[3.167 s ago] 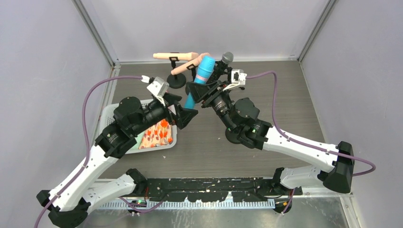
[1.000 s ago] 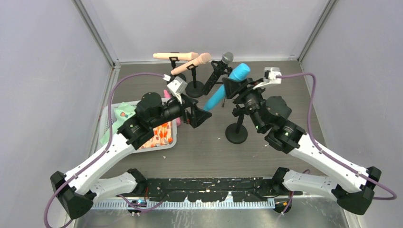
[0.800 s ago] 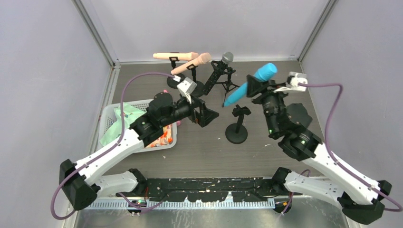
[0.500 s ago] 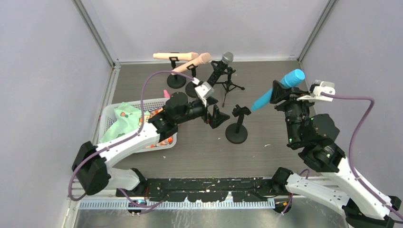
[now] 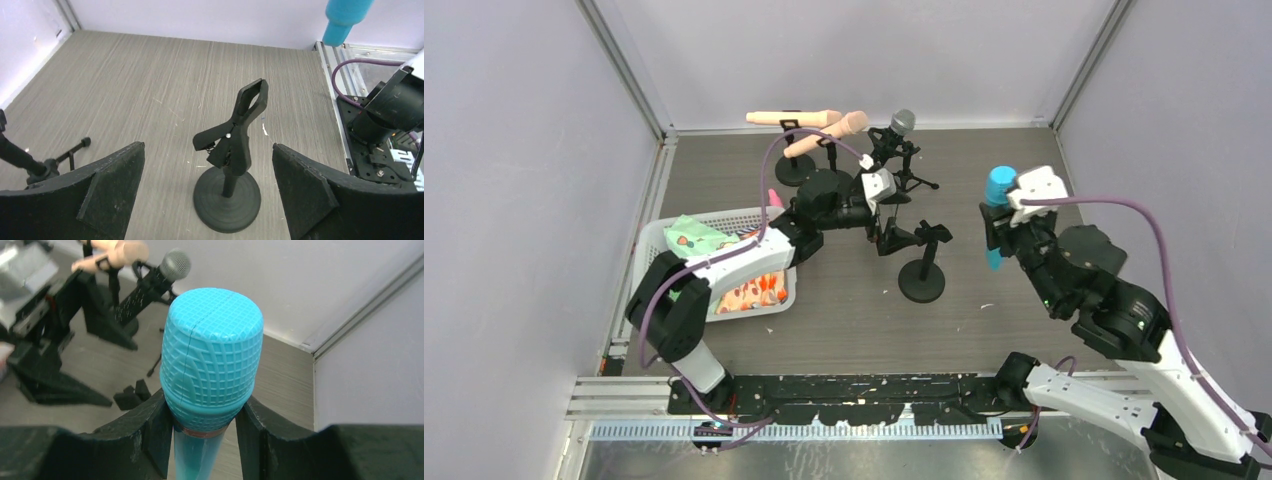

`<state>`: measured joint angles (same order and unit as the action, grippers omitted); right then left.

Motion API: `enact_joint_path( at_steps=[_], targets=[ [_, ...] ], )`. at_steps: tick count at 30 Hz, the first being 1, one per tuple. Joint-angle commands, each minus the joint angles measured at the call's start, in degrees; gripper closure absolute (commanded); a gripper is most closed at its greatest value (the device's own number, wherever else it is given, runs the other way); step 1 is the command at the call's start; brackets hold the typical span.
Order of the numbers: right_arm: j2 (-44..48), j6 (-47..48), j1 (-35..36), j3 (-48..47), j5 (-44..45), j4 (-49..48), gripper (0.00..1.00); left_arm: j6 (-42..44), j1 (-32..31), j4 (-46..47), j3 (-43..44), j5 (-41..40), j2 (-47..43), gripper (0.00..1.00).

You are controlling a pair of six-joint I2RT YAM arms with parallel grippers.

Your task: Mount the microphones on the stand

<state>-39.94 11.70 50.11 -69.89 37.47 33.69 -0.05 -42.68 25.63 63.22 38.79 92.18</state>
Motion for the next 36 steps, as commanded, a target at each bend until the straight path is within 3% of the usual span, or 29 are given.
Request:
enact_joint_path(
  at_steps=[1,11,25,32,36],
  targets=[
    [-3.5,7.1,-0.1,-1.4,-7.7,3.9,0.99,2.7,1.2,9.1,3.0,11.3,2.7,0.0],
    [-8.6,12.5,-1.8,-1.4,-12.8,1.8,0.99,5.4,1.4,9.7,6.9,17.5,8.8,0.0],
    [-11.0,15.2,-9.7,2.8,-23.5,-3.6,0.99,9.5,1.4,1.8,11.3,17.2,13.8,0.0],
    [-11.8,16.8,-10.7,4.4,-26.2,-2.4,0.99,8.0,1.4,1.5,12.5,20.0,15.6,0.08],
    [-11.7,17.4,-11.1,5.4,-26.4,-2.6,0.99,7.5,1.4,1.5,12.6,20.4,16.0,0.21]
  ],
)
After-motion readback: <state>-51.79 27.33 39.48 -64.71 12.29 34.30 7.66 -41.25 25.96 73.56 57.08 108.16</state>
